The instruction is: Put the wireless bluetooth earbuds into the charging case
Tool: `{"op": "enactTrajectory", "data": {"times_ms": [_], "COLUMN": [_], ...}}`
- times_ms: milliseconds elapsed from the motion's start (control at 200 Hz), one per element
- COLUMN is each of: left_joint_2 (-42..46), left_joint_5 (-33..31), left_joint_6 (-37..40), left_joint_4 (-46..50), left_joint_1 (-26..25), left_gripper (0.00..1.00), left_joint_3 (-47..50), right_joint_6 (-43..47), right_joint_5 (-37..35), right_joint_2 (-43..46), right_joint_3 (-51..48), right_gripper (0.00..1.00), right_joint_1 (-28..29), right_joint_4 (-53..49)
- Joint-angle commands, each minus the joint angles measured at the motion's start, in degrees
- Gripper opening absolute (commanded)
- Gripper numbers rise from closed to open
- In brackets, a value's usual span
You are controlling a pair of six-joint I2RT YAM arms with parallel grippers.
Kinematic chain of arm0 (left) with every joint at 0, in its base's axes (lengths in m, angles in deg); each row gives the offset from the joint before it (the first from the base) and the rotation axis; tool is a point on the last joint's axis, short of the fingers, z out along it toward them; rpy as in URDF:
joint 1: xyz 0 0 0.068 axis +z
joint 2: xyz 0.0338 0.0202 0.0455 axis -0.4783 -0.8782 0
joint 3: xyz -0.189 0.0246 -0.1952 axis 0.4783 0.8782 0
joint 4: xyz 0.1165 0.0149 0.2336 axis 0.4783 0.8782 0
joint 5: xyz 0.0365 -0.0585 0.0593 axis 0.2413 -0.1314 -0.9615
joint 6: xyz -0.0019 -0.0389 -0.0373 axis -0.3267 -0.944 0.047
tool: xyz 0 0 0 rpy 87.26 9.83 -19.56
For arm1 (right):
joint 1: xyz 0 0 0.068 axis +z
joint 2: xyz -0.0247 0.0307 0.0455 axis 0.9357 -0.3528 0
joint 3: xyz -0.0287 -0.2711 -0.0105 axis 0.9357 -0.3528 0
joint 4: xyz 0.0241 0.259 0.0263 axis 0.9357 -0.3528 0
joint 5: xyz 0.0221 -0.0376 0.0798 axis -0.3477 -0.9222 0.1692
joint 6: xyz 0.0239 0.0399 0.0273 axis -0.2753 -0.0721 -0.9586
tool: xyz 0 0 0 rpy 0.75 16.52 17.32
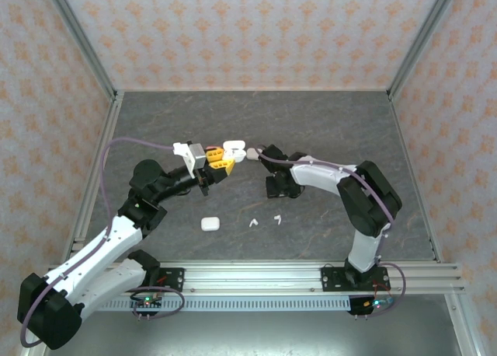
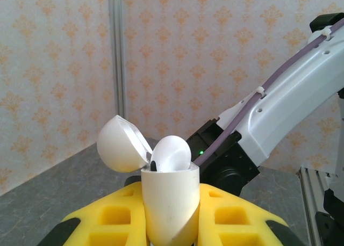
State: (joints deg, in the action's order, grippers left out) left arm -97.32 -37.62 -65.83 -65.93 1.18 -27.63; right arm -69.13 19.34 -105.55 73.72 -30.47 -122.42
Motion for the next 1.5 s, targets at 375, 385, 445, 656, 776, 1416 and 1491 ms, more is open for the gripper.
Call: {"op": "enactTrajectory", "data": {"times_ms": [375,385,445,656,776,1416,1491], "left_joint_2": [0.59,0.65,0.86,0.96,0.95,0.87,0.87], "left_joint_5": [-1.29,-1.30,-1.45,-1.65,-1.72,-1.73,-1.74], "left_joint_6": [1.39,1.39,1.40,1.59,1.70,1.67,1.67], "left_joint_4": [-0.10,-0.06,0.03,0.19,0.39,0.57,0.61], "left_joint_1": [-0.20,-0.20,-0.26,-0.20,-0.24,-0.26,-0.21], "left_gripper": [0.00,0.00,0.00,0.00,0.00,0.00,0.00], "left_joint_3": [-0.51,-0.52,-0.43,-0.51,-0.51,-0.50,-0.52], "right_joint_6": [6.90,7.10,8.20,10.29,10.75,12.45,12.46], "right_joint_5": [2.79,2.86,3.47,4.37,5.11,6.05,6.24], "right_joint_2": [1.79,1.56,0.35,-3.53,-4.83,-8.26,-8.08], "right_joint_3": [5.09,5.30,6.46,9.43,9.38,10.51,10.47], "right_gripper": [0.51,0.51,0.51,0.49,0.48,0.32,0.28], "right_joint_1": [-1.49,-1.60,-2.03,-2.63,-2.87,-2.89,-2.92], "right_joint_4": [-4.86,-4.89,-4.91,-5.47,-5.20,-4.37,-4.28]}}
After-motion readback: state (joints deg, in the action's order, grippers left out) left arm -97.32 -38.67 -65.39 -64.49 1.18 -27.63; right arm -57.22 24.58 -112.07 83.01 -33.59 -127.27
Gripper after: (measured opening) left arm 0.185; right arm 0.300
